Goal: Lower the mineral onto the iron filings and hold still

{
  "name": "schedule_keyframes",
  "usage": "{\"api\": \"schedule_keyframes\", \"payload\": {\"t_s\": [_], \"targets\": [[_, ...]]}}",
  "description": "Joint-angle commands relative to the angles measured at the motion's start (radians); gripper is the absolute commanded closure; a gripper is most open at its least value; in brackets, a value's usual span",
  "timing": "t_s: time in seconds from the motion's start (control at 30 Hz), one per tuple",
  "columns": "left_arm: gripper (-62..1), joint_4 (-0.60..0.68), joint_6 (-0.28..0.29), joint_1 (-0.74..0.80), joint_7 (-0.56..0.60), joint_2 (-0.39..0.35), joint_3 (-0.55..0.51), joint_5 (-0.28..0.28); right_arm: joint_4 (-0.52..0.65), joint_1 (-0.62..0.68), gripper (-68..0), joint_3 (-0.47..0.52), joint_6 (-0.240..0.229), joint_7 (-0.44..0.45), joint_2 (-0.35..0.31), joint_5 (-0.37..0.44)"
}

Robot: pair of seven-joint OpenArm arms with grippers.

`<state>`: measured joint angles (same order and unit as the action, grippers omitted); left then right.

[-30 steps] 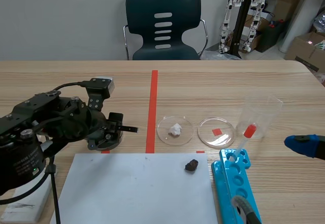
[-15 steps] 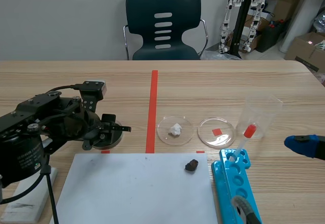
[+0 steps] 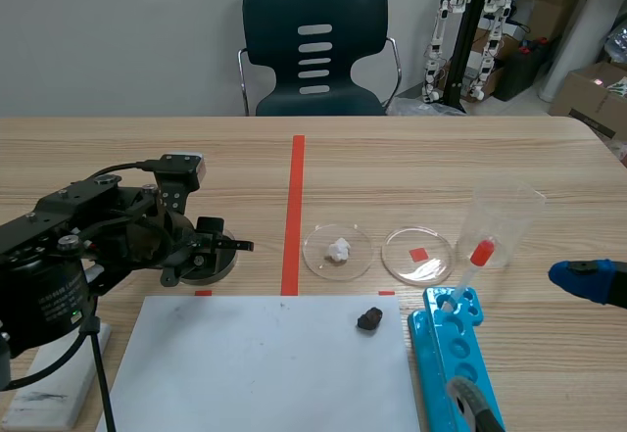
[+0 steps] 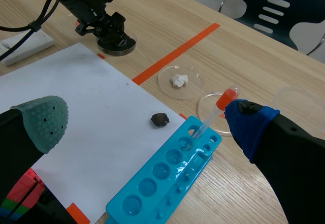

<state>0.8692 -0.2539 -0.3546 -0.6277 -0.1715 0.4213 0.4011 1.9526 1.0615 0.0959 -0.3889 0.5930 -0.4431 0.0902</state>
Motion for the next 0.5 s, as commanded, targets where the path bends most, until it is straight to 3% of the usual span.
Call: {"api": "schedule_keyframes", "payload": {"t_s": [0.0,0.47], "targets": [[-11.5,0.007,0.002,-0.003,-0.003,0.004,-0.003,-0.001,0.012,0.0,-65.3,0.001,0.0,0.014,0.0,0.01],[-11.6,0.007,0.002,-0.003,-0.013,-0.01,-0.003,0.0,0.012,0.0,-65.3,0.001,0.0,0.014,0.0,0.01]]}}
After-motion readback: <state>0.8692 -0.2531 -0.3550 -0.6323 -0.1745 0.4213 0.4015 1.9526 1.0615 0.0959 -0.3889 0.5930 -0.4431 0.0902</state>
